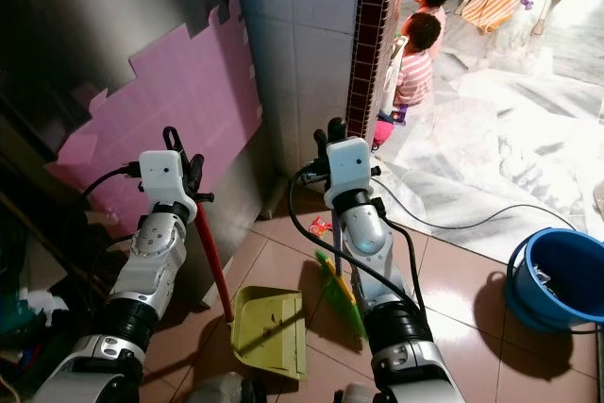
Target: Sweep floor
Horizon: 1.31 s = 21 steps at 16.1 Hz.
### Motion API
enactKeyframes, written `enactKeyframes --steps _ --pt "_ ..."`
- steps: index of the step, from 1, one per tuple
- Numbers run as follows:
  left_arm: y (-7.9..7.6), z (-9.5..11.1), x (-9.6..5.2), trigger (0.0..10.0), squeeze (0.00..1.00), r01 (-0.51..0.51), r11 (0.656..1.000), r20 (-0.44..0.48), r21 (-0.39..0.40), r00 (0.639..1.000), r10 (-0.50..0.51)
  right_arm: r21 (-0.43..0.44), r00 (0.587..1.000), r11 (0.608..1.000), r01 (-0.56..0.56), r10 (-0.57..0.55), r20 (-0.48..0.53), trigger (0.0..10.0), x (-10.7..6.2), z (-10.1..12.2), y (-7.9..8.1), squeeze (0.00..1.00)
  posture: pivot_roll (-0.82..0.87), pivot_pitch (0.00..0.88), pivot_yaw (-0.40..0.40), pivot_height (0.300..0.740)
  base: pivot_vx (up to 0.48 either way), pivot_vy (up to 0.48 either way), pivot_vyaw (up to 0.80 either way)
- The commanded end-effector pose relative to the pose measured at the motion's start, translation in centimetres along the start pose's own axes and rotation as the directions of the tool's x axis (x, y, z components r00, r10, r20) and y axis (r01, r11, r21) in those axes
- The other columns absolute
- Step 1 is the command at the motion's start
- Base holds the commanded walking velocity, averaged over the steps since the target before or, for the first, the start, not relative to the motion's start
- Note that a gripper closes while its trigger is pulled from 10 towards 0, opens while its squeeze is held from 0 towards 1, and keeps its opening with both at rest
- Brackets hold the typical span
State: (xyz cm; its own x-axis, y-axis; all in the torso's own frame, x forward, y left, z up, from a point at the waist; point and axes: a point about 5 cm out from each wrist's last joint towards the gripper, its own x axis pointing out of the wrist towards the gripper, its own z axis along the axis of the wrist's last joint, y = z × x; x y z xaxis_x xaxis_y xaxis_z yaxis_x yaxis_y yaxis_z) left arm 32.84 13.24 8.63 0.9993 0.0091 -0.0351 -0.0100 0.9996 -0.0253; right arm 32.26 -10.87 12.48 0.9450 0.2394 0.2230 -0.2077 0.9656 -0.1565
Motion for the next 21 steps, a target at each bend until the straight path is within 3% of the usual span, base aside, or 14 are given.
enactKeyframes --steps 1,15,21 --pt "0.08 1.70 0.40 10.0 0.00 0.007 1.000 0.077 -0.003 0.997 -0.007 -0.031 0.987 0.999 -0.005 0.010 0.161 10.0 1.38 3.41 -0.10 0.00 -0.07 0.000 0.074 0.740 0.334 0.000 0.00" --pt "-0.23 1.57 0.29 10.0 0.00 0.009 1.000 0.070 -0.005 0.998 -0.009 -0.004 0.986 0.999 -0.045 0.045 0.160 10.0 1.36 3.45 0.54 0.00 -0.07 0.000 0.069 0.740 0.350 0.000 0.00" --pt "-0.44 1.80 0.27 10.0 0.00 0.007 1.000 0.077 -0.021 0.997 -0.006 0.000 0.986 0.999 -0.053 0.052 0.158 10.0 1.40 3.48 0.59 0.00 -0.07 0.000 0.063 0.740 0.284 0.372 0.00"
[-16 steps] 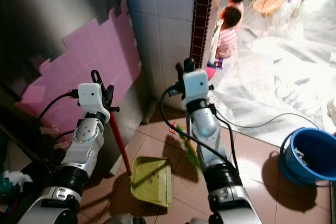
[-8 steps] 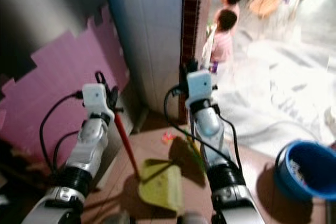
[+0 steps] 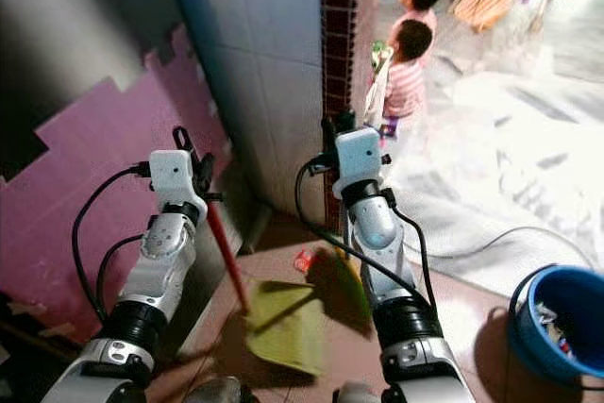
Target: Sweep floor
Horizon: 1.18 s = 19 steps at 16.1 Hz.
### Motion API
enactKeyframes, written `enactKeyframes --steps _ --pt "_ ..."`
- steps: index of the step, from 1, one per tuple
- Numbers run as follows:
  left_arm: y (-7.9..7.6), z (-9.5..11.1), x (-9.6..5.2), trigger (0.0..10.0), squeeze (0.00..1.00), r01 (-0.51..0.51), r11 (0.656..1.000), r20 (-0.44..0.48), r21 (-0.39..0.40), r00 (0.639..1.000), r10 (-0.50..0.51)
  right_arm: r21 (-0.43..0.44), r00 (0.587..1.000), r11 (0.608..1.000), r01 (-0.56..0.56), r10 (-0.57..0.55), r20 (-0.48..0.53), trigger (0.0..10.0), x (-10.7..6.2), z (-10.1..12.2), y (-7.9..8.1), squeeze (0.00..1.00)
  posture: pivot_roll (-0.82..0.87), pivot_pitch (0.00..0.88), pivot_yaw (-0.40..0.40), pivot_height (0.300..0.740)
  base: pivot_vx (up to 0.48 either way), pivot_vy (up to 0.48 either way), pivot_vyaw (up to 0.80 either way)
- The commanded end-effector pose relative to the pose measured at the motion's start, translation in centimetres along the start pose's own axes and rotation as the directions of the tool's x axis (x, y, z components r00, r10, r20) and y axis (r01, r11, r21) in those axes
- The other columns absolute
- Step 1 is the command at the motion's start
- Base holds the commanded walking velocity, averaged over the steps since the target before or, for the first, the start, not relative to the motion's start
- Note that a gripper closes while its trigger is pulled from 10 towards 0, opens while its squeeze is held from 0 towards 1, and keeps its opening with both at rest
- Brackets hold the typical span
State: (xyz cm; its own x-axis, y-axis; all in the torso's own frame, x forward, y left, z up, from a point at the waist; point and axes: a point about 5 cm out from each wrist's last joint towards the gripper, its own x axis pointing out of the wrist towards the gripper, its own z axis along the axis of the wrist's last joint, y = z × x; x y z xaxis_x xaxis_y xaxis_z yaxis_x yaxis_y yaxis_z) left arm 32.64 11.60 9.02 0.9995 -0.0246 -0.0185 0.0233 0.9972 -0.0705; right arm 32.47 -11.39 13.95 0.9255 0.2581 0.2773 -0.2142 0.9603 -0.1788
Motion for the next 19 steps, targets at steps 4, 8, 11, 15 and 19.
enactKeyframes --steps 4,8,11,15,19 --pt "1.1 1.5 0.4 10.0 0.00 -0.022 0.999 0.055 0.024 0.998 0.021 0.035 0.994 0.998 -0.044 0.040 0.103 10.0 1.2 2.2 1.5 0.00 -0.07 0.000 0.064 0.740 0.277 0.391 0.00" --pt "1.0 1.7 0.5 10.0 0.00 -0.040 0.999 0.070 0.026 0.997 0.038 0.025 0.993 0.998 -0.065 0.063 0.100 10.0 1.0 2.2 1.8 0.00 -0.07 0.000 0.061 0.740 0.074 0.068 0.00" --pt "1.6 0.9 0.1 10.0 0.00 -0.082 0.995 0.050 0.053 0.996 0.080 0.026 0.991 0.997 -0.078 0.074 0.107 10.0 0.9 2.5 1.8 0.00 -0.07 0.000 0.049 0.740 0.000 0.000 0.00" --pt "1.1 0.4 0.0 10.0 0.00 -0.070 0.996 0.030 0.052 0.997 0.069 0.028 0.987 0.996 -0.087 0.083 0.141 10.0 1.6 3.8 1.7 0.00 -0.06 0.000 0.042 0.740 0.000 0.000 0.00" --pt "0.8 -0.1 -0.2 10.0 0.00 -0.076 0.995 0.009 0.066 0.997 0.076 -0.018 0.958 0.988 -0.153 0.153 0.242 10.0 3.1 6.8 1.9 0.00 -0.06 0.012 0.034 0.740 0.000 0.000 0.00"
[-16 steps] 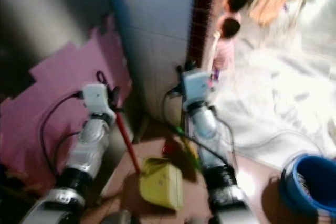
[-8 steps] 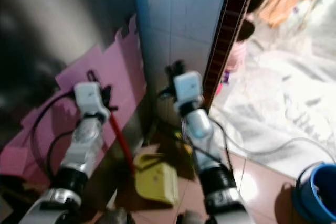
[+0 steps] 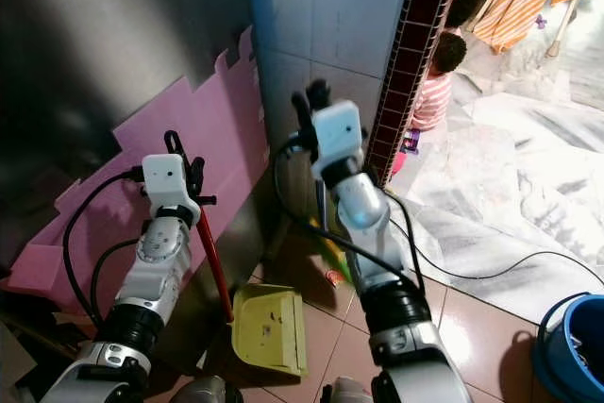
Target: Sweep floor
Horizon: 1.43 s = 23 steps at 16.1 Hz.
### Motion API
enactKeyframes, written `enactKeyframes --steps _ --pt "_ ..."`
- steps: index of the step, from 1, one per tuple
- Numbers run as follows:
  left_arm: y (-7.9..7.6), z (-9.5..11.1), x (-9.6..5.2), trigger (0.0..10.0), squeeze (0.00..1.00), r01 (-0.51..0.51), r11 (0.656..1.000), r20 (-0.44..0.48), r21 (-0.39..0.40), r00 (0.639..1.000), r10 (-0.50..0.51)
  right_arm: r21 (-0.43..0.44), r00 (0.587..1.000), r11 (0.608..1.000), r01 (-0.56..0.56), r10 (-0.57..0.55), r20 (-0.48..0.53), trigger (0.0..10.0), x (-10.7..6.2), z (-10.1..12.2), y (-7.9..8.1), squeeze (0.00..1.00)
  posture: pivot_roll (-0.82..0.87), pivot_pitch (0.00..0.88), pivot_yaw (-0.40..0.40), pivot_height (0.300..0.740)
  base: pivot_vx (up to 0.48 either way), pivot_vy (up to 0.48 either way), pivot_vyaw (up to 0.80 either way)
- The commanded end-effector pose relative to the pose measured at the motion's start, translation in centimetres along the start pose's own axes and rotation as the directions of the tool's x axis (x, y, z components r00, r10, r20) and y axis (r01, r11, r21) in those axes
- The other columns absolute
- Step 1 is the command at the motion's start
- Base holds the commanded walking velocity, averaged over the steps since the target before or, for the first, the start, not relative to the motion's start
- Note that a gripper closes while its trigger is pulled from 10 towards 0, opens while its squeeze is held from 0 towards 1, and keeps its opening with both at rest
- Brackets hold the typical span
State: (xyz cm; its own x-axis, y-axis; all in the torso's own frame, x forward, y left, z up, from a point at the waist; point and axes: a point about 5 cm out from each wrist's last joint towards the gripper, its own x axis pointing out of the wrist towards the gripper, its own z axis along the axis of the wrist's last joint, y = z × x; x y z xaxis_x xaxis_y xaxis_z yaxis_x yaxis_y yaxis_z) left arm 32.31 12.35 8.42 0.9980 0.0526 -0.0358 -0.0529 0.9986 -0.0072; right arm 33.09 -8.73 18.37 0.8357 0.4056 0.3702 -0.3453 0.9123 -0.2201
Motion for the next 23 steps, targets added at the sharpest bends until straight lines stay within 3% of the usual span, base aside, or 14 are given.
enactKeyframes --steps 1,6,10,13,16,20,21,23 --pt "0.3 0.2 0.1 10.0 0.00 -0.019 1.000 0.023 0.020 1.000 0.019 -0.049 0.990 0.997 -0.060 0.066 0.124 10.0 1.2 2.5 0.6 0.00 -0.06 0.034 0.030 0.740 0.000 0.000 0.00" --pt "0.5 -0.7 0.7 10.0 0.00 -0.133 0.991 0.006 0.016 0.991 0.133 -0.132 0.962 0.957 -0.257 0.267 0.063 10.0 -0.7 0.2 2.9 0.00 -0.06 0.114 0.009 0.740 0.000 0.000 0.00" --pt "-0.2 -2.8 0.1 10.0 0.00 -0.153 0.987 -0.075 0.039 0.985 0.155 -0.087 0.942 0.941 -0.327 0.332 0.052 10.0 -2.5 -0.2 4.9 0.00 -0.08 0.154 -0.003 0.740 0.000 0.000 0.00" --pt "-0.3 -2.8 0.5 10.0 0.00 -0.130 0.991 -0.098 0.030 0.986 0.133 -0.038 0.916 0.915 -0.401 0.401 -0.005 10.0 -3.9 -1.4 6.1 0.00 -0.06 0.153 0.013 0.740 0.000 0.000 0.00" --pt "-0.7 -2.6 0.8 10.0 0.00 -0.106 0.993 -0.090 0.052 0.990 0.111 0.022 0.879 0.880 -0.475 0.476 -0.037 10.0 -4.3 -1.7 7.3 0.00 -0.07 0.144 0.024 0.740 0.000 0.000 0.00" --pt "-0.8 -2.4 1.2 10.0 0.00 -0.099 0.994 -0.093 0.054 0.990 0.104 0.159 0.851 0.845 -0.510 0.523 -0.049 10.0 -4.3 -1.2 7.4 0.00 -0.08 0.131 0.022 0.740 0.000 0.000 0.00" --pt "-0.8 -2.2 1.4 10.0 0.00 -0.095 0.994 -0.093 0.054 0.991 0.100 0.232 0.834 0.816 -0.530 0.550 -0.031 10.0 -3.9 -0.2 6.8 0.00 -0.09 0.128 0.022 0.740 0.000 0.000 0.00" --pt "-0.9 -2.0 1.6 10.0 0.00 -0.089 0.994 -0.090 0.055 0.992 0.094 0.271 0.819 0.789 -0.552 0.574 -0.004 10.0 -2.7 1.8 4.8 0.00 -0.10 0.120 0.024 0.740 0.000 0.000 0.00"
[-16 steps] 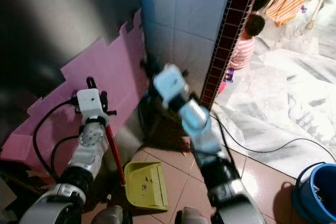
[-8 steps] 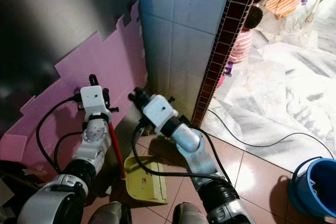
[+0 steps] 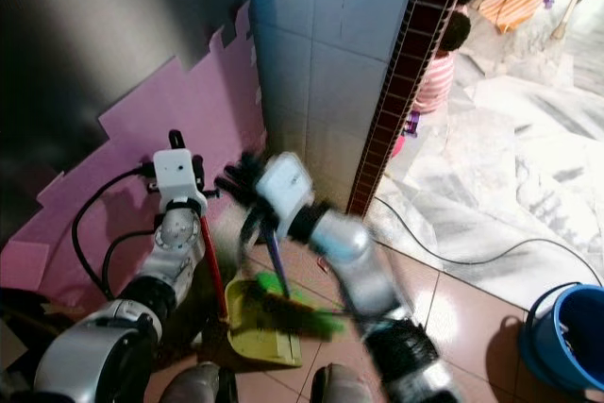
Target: Sweep floor
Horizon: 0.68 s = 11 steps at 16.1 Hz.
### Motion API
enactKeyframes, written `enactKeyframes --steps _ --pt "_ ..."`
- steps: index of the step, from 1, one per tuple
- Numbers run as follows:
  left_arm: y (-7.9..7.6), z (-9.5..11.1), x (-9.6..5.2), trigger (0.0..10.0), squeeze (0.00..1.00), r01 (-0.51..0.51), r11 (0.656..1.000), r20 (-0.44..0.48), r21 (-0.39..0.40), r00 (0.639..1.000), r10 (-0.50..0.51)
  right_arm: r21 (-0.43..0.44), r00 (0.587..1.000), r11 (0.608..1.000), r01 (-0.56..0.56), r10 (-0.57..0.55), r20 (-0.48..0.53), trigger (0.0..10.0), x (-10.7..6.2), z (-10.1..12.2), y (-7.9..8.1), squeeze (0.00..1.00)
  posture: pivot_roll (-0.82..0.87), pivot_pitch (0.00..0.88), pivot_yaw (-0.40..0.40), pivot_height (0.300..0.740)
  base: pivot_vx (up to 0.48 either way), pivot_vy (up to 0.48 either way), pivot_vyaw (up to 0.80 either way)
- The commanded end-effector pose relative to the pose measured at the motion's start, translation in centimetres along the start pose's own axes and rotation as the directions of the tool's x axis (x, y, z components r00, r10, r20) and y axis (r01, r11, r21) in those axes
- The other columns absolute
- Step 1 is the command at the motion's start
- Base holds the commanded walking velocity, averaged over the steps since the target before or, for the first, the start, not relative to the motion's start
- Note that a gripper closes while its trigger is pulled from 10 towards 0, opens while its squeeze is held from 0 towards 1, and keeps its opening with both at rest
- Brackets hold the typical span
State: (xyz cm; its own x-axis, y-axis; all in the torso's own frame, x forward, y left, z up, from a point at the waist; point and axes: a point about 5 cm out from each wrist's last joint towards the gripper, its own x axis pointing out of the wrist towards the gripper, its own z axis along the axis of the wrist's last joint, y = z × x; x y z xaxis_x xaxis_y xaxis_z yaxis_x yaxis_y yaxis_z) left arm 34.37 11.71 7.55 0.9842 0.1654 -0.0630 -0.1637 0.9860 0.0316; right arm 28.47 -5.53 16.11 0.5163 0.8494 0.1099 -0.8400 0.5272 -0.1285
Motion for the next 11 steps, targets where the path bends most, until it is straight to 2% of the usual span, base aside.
enactKeyframes --steps 1,3,4,6,7,9,11 --pt "-0.2 -1.1 -0.3 10.0 0.00 0.026 0.999 -0.060 0.022 0.998 -0.024 -0.026 0.997 0.999 -0.036 0.038 0.074 10.0 0.1 2.7 -0.7 0.00 -0.10 0.118 0.024 0.740 0.000 0.000 0.00" --pt "-0.2 -1.0 -0.2 10.0 0.00 0.028 0.999 -0.063 0.024 0.998 -0.026 -0.053 0.995 0.997 -0.063 0.066 0.071 10.0 -0.2 3.9 -1.6 0.00 -0.11 0.109 0.026 0.740 0.000 0.000 0.00" --pt "-0.3 -0.9 -0.1 10.0 0.00 0.031 0.999 -0.061 0.026 0.998 -0.029 -0.093 0.994 0.995 -0.043 0.052 0.099 10.0 -0.2 5.0 -2.4 0.00 -0.11 0.105 0.028 0.740 0.000 0.000 0.00" --pt "-0.4 -0.8 0.0 10.0 0.00 0.037 0.999 -0.062 0.030 0.997 -0.036 -0.210 0.985 0.973 0.092 -0.058 0.161 10.0 -0.1 6.7 -4.5 0.00 -0.11 0.098 0.030 0.740 0.000 0.000 0.00" --pt "-0.4 -0.8 0.0 10.0 0.00 0.041 0.999 -0.062 0.031 0.997 -0.039 -0.226 0.971 0.959 0.172 -0.127 0.200 10.0 -0.1 7.2 -5.4 0.00 -0.12 0.094 0.031 0.740 0.000 0.000 0.00" --pt "-0.5 -0.6 0.1 10.0 0.00 0.044 0.999 -0.060 0.031 0.997 -0.042 -0.256 0.956 0.932 0.258 -0.209 0.205 10.0 -0.2 7.2 -6.6 0.00 -0.11 0.088 0.030 0.740 0.000 0.000 0.00" --pt "-0.5 -0.6 0.2 10.0 0.00 0.045 0.999 -0.060 0.031 0.997 -0.043 -0.286 0.954 0.918 0.276 -0.226 0.196 10.0 -0.2 6.9 -6.9 0.00 -0.11 0.087 0.031 0.740 0.000 0.000 0.00"
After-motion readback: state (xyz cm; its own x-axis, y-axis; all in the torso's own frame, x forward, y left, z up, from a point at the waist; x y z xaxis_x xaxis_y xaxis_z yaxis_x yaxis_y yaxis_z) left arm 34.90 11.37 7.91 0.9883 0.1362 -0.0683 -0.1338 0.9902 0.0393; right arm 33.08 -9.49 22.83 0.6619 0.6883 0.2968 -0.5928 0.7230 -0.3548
